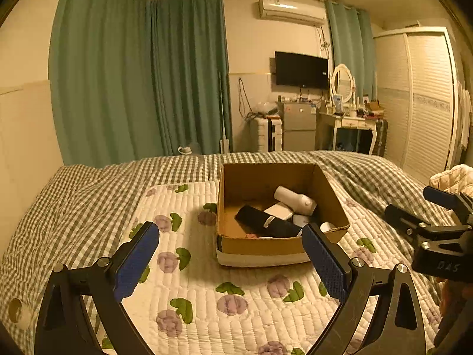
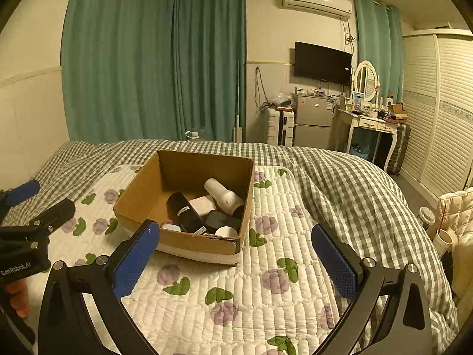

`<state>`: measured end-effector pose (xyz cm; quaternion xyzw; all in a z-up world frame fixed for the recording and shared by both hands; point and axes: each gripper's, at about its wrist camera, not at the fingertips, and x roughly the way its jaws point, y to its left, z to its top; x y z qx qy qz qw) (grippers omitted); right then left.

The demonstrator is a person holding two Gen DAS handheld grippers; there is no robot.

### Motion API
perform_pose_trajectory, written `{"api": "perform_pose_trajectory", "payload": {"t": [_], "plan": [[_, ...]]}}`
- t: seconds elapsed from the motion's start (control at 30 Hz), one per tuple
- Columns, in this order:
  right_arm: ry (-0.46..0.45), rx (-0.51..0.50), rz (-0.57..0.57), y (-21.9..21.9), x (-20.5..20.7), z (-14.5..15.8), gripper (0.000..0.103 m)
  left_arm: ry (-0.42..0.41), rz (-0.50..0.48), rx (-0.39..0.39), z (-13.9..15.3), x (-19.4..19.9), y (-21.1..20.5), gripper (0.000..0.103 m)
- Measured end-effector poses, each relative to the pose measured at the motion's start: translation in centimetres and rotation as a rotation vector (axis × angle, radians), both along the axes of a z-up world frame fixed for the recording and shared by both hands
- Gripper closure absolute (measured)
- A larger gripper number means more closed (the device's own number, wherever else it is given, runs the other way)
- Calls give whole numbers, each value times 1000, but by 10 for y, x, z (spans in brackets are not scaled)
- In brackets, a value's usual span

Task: Organize rigid objects

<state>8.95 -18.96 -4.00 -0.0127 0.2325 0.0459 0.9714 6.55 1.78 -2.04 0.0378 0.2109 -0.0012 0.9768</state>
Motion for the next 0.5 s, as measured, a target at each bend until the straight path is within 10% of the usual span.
{"api": "perform_pose_trajectory", "payload": {"t": [0.5], "plan": [[2,11,11,4,-5,-2,0,24,-20,-24,2,-2,-5,4]]}}
